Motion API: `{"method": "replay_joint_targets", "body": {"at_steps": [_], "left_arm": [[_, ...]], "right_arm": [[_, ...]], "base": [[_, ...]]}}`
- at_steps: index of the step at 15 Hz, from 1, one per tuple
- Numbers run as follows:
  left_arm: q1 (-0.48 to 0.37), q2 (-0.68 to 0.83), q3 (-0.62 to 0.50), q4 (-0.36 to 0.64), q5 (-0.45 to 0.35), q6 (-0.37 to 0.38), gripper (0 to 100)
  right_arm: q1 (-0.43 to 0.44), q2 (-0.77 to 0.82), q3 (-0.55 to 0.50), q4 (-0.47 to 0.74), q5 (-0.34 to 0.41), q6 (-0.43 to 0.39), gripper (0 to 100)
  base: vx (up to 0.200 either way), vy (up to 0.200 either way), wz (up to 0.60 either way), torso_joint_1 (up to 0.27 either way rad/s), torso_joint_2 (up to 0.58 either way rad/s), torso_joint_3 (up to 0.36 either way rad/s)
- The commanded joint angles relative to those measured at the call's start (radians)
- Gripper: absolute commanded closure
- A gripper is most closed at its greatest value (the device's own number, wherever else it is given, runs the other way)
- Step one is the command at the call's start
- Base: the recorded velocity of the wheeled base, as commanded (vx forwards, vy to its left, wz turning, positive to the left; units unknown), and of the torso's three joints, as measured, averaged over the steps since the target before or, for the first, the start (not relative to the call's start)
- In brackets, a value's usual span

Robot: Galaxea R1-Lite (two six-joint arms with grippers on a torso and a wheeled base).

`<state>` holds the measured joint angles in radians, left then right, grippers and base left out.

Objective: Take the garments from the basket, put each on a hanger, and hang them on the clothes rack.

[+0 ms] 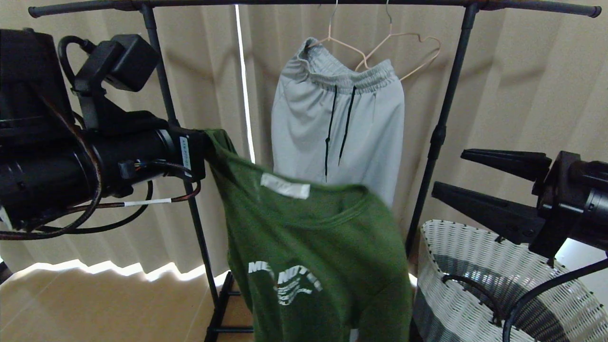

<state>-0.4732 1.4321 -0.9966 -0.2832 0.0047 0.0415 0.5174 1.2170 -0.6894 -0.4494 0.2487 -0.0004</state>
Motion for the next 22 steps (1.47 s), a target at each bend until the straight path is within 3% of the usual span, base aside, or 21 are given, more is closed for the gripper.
{"method": "replay_joint_targets", "body": {"at_steps": [1, 6, 8, 10, 13, 14, 18, 22], "left_arm": [[0.005, 0.004, 0.004, 0.007, 0.006, 0.000, 100], [0.084, -0.041, 0.049, 0.027, 0.009, 0.011, 100], [0.148, -0.114, 0.113, 0.055, 0.006, 0.037, 100], [0.203, -0.205, 0.202, 0.055, 0.005, 0.063, 100], [0.215, -0.283, 0.253, 0.056, 0.006, 0.061, 100], [0.229, -0.357, 0.308, 0.058, 0.006, 0.060, 100], [0.400, -0.527, 0.447, 0.093, -0.002, 0.063, 100], [0.447, -0.641, 0.550, 0.093, -0.006, 0.064, 100]], "right_arm": [[0.023, -0.011, 0.034, 0.000, 0.003, 0.000, 0], [0.029, -0.048, 0.074, 0.015, 0.004, -0.010, 0], [-0.050, -0.090, 0.129, 0.018, -0.009, -0.026, 0], [-0.180, -0.159, 0.208, 0.057, -0.017, -0.095, 0], [-0.298, -0.214, 0.277, 0.106, -0.022, -0.096, 0], [-0.333, -0.235, 0.356, 0.097, -0.048, -0.095, 0], [-0.347, -0.327, 0.478, 0.095, -0.105, -0.095, 0], [-0.347, -0.404, 0.530, 0.107, -0.105, -0.096, 0]], "base": [[0.000, 0.000, 0.00, 0.000, 0.00, 0.000], [0.000, 0.000, 0.00, 0.000, 0.00, 0.000], [0.000, 0.000, 0.00, 0.000, 0.00, 0.000], [0.000, 0.000, 0.00, 0.000, 0.00, 0.000], [0.000, 0.000, 0.00, 0.000, 0.00, 0.000], [0.000, 0.000, 0.00, 0.000, 0.00, 0.000], [0.000, 0.000, 0.00, 0.000, 0.00, 0.000], [0.000, 0.000, 0.00, 0.000, 0.00, 0.000]]}}
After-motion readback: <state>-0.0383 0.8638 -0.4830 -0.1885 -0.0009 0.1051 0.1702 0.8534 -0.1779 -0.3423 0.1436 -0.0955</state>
